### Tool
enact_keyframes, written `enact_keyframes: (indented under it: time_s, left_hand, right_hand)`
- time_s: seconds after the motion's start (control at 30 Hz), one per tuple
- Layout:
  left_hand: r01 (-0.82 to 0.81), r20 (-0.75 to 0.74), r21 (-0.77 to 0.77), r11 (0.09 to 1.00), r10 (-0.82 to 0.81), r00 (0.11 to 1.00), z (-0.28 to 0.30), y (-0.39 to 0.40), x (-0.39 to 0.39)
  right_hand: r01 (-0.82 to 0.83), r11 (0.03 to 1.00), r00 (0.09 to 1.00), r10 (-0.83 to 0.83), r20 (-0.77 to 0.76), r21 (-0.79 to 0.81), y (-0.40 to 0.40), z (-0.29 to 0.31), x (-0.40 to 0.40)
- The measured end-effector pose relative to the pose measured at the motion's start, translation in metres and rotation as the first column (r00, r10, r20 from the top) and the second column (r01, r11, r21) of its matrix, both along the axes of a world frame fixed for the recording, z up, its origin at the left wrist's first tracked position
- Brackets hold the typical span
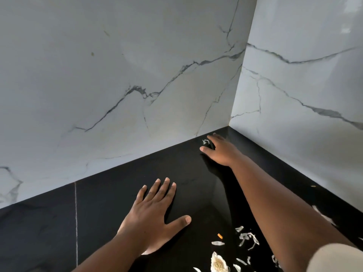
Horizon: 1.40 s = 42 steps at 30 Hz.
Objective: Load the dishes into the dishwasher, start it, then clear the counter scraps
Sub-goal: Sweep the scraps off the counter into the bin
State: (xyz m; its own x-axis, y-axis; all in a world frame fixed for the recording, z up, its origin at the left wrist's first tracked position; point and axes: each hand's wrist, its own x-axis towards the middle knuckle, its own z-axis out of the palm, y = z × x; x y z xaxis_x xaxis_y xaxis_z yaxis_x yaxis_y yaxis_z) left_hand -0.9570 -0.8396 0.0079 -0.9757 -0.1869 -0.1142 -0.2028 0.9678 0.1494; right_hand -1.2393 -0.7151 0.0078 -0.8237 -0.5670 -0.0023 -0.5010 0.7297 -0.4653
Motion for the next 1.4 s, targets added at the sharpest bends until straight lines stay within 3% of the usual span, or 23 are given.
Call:
enact_keyframes:
  time_s: [0.13, 0.3, 0.53, 0.6, 0.67, 0.73, 0.83, 0.9, 1.0, 1.1, 1.2, 1.3, 1.4]
  left_hand:
    - [0.000, -0.001, 0.000, 1.000, 0.000, 1.000, -0.002, -0.003, -0.001]
    - [-0.005, 0.006, -0.003, 1.000, 0.005, 1.000, -0.005, -0.005, -0.001]
    - [-0.010, -0.008, -0.011, 1.000, 0.010, 1.000, -0.008, -0.005, -0.002]
    - [-0.013, -0.009, 0.001, 1.000, 0.013, 1.000, -0.007, -0.005, -0.001]
    - [0.003, -0.018, -0.008, 1.000, -0.003, 1.000, -0.006, -0.005, -0.001]
    - [0.002, -0.030, 0.001, 1.000, -0.002, 1.000, -0.008, -0.006, 0.000]
    - [0.007, -0.037, 0.011, 1.000, -0.007, 0.999, -0.010, -0.006, -0.001]
    - [0.004, -0.035, 0.003, 1.000, -0.004, 0.999, -0.010, -0.005, -0.002]
    - [-0.001, -0.026, -0.007, 1.000, 0.000, 1.000, -0.009, -0.004, -0.002]
    - [0.008, -0.019, -0.007, 1.000, -0.008, 1.000, -0.011, -0.006, -0.002]
    - [0.010, -0.034, 0.000, 1.000, -0.010, 0.999, -0.014, -0.008, -0.002]
    - [0.009, -0.044, 0.004, 1.000, -0.009, 0.999, -0.016, -0.009, -0.003]
    - [0.012, -0.047, 0.003, 1.000, -0.012, 0.999, -0.017, -0.010, -0.004]
  right_hand:
    - [-0.007, 1.000, 0.998, 0.008, -0.058, 0.018, -0.016, -0.010, -0.014]
    - [-0.259, 0.965, 0.966, 0.259, 0.001, -0.041, -0.001, -0.011, 0.029]
    - [-0.659, 0.747, 0.718, 0.659, 0.224, -0.089, 0.102, 0.012, 0.173]
    - [-0.601, 0.767, 0.711, 0.641, 0.289, -0.224, 0.127, 0.019, 0.184]
    - [-0.425, 0.837, 0.828, 0.514, 0.226, -0.345, 0.153, 0.025, 0.169]
    - [-0.218, 0.896, 0.956, 0.276, 0.100, -0.387, 0.190, 0.024, 0.131]
    - [0.010, 0.992, 1.000, -0.011, -0.011, -0.127, 0.252, 0.021, 0.081]
    - [0.032, 0.999, 0.996, -0.028, -0.086, 0.043, 0.270, 0.012, 0.066]
    - [0.006, 0.997, 0.998, 0.000, -0.070, 0.082, 0.261, -0.001, 0.066]
    - [0.060, 0.998, 0.998, -0.059, -0.016, 0.021, 0.246, -0.004, 0.079]
    - [-0.105, 0.993, 0.994, 0.105, 0.008, 0.058, 0.232, 0.000, 0.117]
    - [-0.340, 0.929, 0.940, 0.341, 0.025, 0.147, 0.210, 0.008, 0.176]
    - [-0.478, 0.859, 0.877, 0.476, 0.059, 0.182, 0.185, 0.016, 0.238]
